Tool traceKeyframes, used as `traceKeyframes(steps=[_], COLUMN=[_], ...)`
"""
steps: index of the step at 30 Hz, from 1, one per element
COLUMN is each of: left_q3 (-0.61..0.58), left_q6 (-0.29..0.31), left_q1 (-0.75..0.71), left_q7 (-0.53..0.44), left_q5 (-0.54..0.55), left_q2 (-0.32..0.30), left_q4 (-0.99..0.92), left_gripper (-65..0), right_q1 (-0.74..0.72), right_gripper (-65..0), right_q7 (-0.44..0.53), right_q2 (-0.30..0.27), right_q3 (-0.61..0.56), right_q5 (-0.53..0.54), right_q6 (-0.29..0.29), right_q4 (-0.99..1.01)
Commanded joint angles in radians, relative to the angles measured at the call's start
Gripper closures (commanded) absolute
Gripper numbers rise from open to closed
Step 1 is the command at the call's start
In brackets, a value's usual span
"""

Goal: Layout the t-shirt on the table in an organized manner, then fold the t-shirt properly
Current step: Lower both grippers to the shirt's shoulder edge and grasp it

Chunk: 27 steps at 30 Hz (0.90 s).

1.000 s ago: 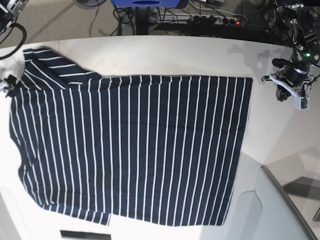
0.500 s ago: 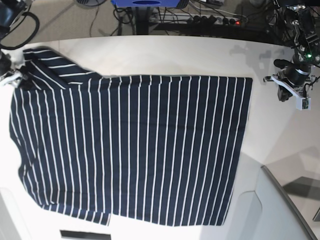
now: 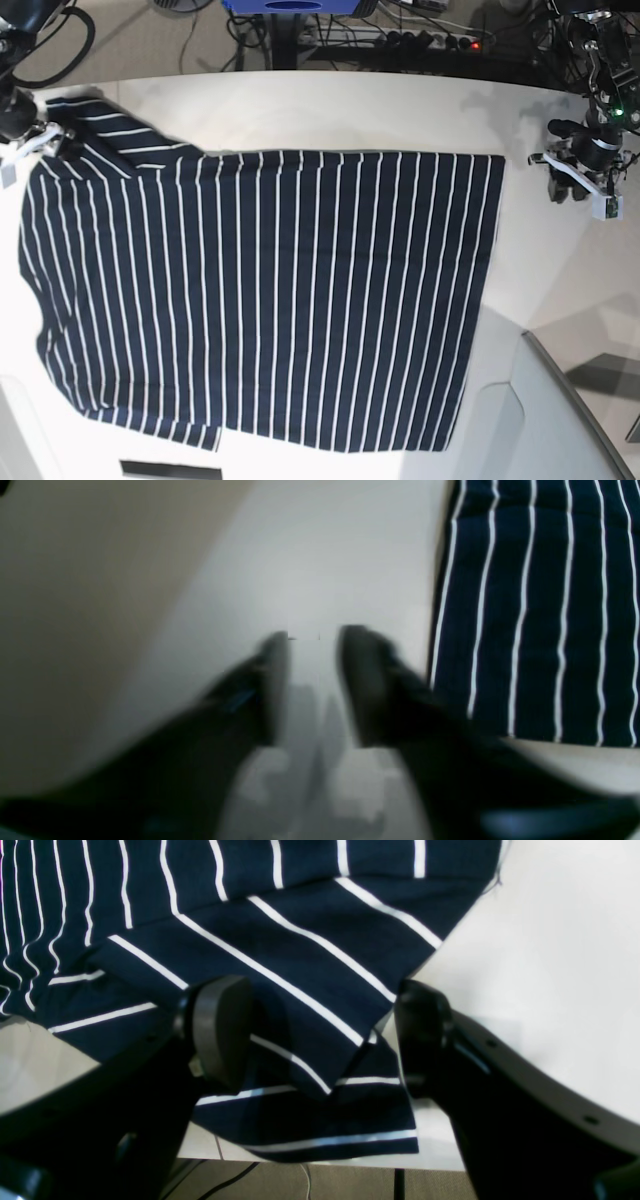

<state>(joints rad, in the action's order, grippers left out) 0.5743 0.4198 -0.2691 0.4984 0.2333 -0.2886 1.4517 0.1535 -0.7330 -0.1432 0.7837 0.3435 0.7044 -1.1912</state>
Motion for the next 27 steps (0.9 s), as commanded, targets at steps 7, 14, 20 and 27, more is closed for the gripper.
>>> traceKeyframes(steps=[7,14,20,27], left_q3=[0.006,0.005,0.002,-0.001], left_q6=[0.000,0.001,0.029,0.095], left_q1=[-0.037,-0.069,-0.066,-0.042], left_q7=[-0.017,-0.024,-0.025,-0.024], left_q5=[0.016,0.019,0.203,0.254], left_q2=[-0.011,0.032,0.030,0.053], left_q4=[0.014,-0.062,-0.154,-0.170], left_gripper=[-39.7,-39.8,-43.6,-50.8], right_q1=[-0.019,-0.015,-0.013,-0.012], right_gripper=[-19.1,-0.3,-0.2,-0.2], right_q7=[0.011,0.008,0.006,0.006], right_q2=[-0.006,-0.006,-0.006,-0.006], right_q3=[-0.045,-0.045,-0.045,-0.045], right_q5=[-0.016,-0.016,-0.017,-0.019], right_q6=[-0.006,-0.006,-0.006,-0.006], right_q4=[0.057,0.058,0.057,0.052])
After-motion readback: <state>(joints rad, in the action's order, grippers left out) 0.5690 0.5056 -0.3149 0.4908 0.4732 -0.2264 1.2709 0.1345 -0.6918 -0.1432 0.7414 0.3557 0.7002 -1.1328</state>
